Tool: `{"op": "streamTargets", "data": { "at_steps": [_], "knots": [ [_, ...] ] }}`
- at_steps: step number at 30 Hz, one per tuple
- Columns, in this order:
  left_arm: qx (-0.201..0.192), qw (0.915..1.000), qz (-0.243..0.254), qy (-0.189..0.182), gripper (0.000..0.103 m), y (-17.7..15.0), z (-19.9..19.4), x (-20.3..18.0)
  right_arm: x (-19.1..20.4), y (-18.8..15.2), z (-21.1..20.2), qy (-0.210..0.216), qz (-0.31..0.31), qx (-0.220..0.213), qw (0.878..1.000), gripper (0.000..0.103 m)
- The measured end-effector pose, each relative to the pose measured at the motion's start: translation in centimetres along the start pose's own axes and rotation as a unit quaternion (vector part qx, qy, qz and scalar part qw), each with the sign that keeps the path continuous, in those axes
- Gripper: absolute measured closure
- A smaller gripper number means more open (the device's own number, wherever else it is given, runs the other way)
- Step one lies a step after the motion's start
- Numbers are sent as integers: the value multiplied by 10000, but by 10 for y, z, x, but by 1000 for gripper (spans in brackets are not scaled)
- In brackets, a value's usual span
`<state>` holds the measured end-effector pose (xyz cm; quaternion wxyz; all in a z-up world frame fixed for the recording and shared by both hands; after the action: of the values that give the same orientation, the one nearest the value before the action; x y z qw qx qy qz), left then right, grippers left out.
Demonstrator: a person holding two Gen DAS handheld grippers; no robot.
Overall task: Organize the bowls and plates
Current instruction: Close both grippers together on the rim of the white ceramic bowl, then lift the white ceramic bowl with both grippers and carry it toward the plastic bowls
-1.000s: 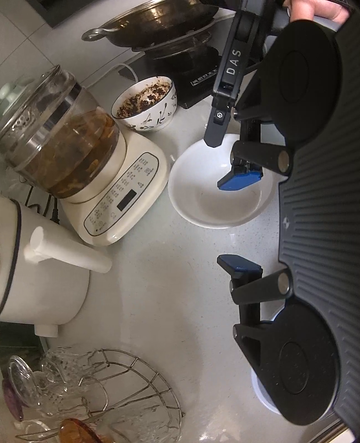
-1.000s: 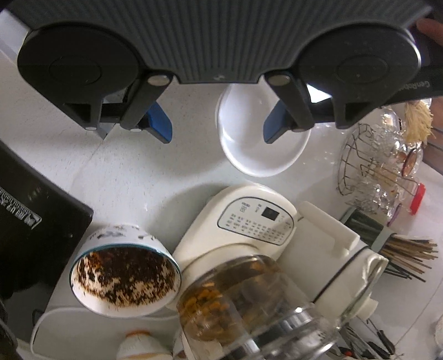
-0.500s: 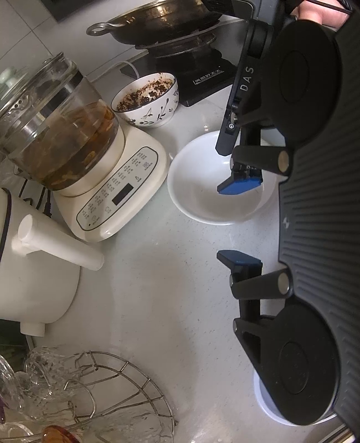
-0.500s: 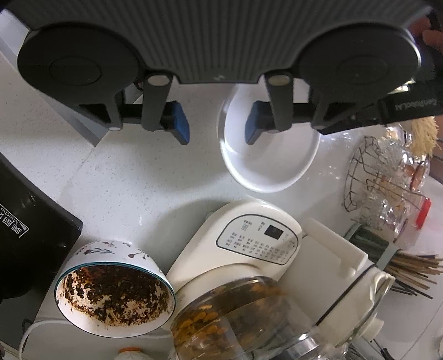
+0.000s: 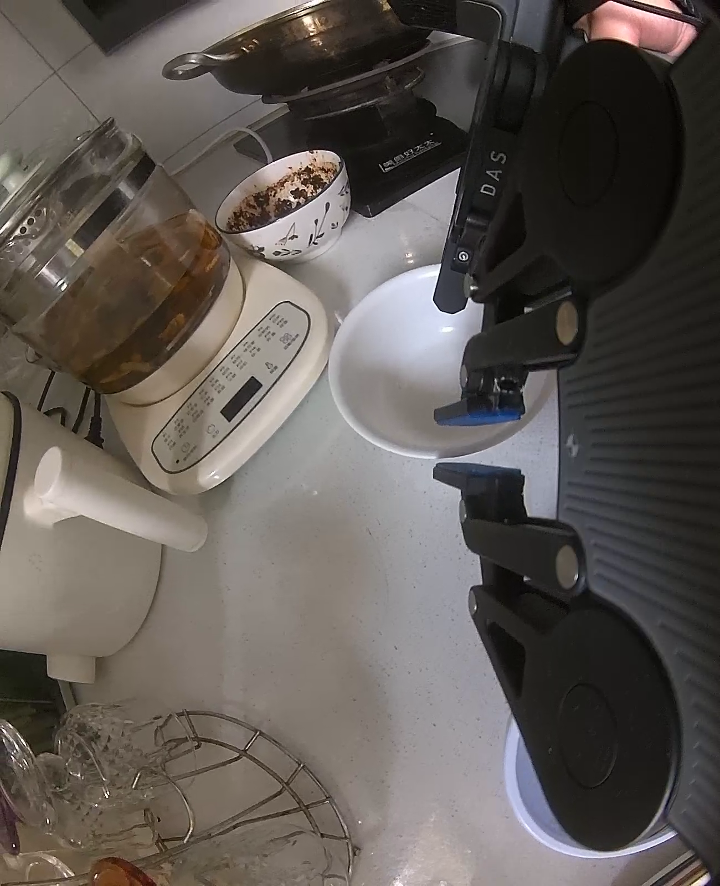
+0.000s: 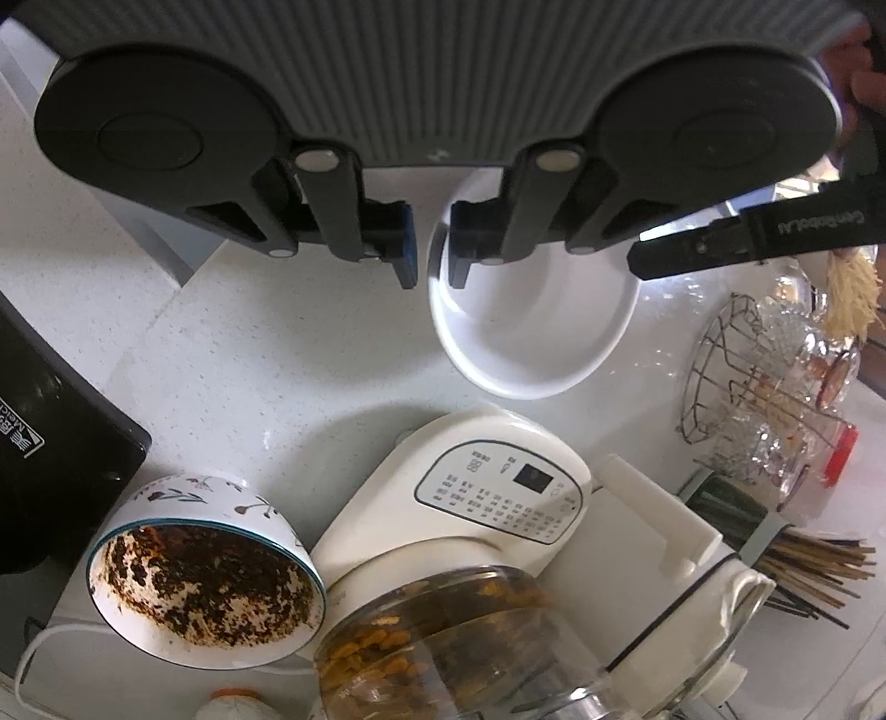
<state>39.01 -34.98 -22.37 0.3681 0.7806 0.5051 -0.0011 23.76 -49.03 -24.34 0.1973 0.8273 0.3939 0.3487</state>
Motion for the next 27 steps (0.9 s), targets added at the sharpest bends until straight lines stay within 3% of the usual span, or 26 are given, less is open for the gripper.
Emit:
{"op": "streamTargets", "data": {
  "at_steps": [13, 19, 27],
  "knots": [
    [-126, 9999, 81, -59, 98, -4, -7, -6, 1, -1, -9, 179, -11, -34, 9998, 96],
    [-165, 9997, 130, -97, 99, -5, -13, -9, 3, -3, -17, 188, -37, -85, 9998, 96],
    [-113, 9999, 35, 27, 97, -6, -21, -2, -8, -9, -18, 162, 388, 30, 9991, 96]
  ]
}}
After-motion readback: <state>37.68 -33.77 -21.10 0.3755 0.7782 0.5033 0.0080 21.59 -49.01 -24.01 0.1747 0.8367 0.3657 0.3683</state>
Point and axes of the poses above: each gripper's, at about its wrist camera, not at the fingertips, and z roughly the way its jaws point, x to its left, y to its top, the point moved 4 cm from there along z, roughly the way its jaws point, and after that the axes turned 15 degrees about -x, right-handed, at the moved point
